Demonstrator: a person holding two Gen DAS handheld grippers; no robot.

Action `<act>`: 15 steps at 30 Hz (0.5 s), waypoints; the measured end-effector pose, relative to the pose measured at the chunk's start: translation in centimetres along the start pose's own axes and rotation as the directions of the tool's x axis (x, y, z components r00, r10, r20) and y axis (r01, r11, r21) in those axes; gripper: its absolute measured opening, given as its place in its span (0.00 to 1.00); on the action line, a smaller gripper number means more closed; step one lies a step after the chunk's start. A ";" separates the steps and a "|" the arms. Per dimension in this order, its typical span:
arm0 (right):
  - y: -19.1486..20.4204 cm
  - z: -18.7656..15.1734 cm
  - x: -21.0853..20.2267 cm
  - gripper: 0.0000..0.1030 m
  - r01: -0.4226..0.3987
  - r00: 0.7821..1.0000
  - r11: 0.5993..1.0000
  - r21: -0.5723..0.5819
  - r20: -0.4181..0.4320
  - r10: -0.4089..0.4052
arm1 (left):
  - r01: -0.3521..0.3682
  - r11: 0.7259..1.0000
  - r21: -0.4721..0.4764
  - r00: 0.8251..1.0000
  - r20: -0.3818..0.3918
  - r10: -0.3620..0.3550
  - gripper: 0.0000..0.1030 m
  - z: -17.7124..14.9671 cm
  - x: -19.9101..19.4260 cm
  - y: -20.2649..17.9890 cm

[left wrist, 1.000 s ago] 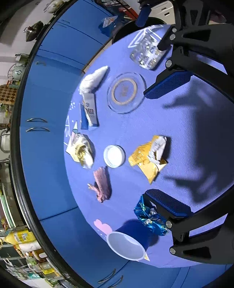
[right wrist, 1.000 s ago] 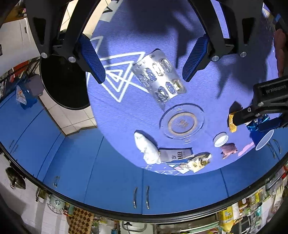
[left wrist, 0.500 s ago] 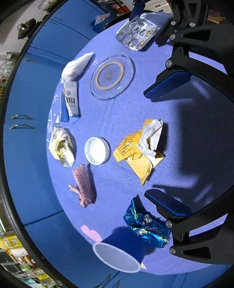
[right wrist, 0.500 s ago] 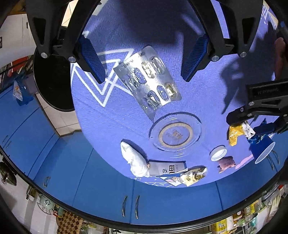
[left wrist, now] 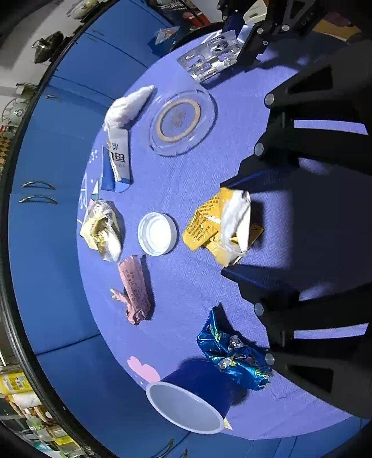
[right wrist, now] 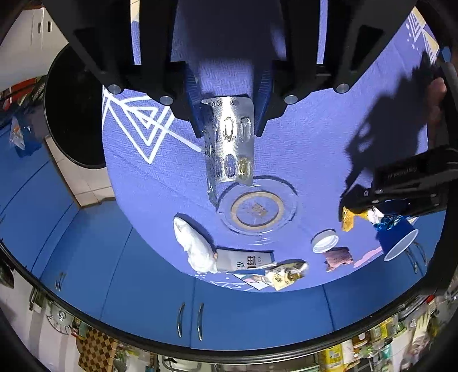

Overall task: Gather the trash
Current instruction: 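Grasp the yellow snack wrapper with the left tool while the right tool lifts the blister pack, then carry both items over the black bin and open both tools to drop them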

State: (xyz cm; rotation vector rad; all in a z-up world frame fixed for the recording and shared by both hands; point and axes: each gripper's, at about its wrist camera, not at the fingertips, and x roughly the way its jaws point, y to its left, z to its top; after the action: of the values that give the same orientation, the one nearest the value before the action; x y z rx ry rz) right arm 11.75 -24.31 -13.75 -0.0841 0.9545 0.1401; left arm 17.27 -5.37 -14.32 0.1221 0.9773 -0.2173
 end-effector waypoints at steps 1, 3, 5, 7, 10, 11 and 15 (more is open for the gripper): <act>-0.1 0.0 -0.4 0.33 0.001 1.000 1.000 -0.001 0.008 -0.001 | 0.002 1.000 0.002 1.000 0.002 -0.002 0.52 0.1 -0.3 -0.3; -0.4 0.1 -1.3 0.33 0.013 1.000 1.000 -0.002 0.029 -0.013 | 0.006 1.000 0.015 1.000 0.011 -0.006 0.51 0.2 -0.8 -0.9; -1.1 0.2 -2.3 0.33 0.015 0.999 1.000 0.004 0.044 -0.015 | -0.009 0.999 0.037 0.999 0.038 0.007 0.49 0.5 -1.6 -1.7; -1.9 0.3 -3.3 0.33 0.035 0.997 0.999 0.013 0.065 -0.036 | 0.007 0.999 0.044 0.999 0.048 -0.009 0.49 0.8 -2.2 -2.4; -3.7 0.4 -4.8 0.33 0.072 0.993 0.997 0.037 0.088 -0.075 | 0.031 0.997 0.071 0.998 0.061 -0.035 0.49 1.6 -3.0 -4.4; -4.3 0.4 -5.2 0.33 0.083 0.992 0.995 0.048 0.090 -0.087 | 0.035 0.996 0.082 0.997 0.063 -0.040 0.49 1.7 -3.2 -5.0; -7.1 0.3 -6.3 0.33 0.137 0.985 0.986 0.093 0.091 -0.146 | 0.072 0.986 0.151 0.993 0.082 -0.085 0.49 2.3 -4.4 -8.7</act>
State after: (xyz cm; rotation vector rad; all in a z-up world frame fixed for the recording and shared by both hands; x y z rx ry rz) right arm 9.52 -31.82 -8.31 -0.0647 0.8533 -0.0281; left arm 14.66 -13.71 -9.38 0.2085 0.8788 -0.3653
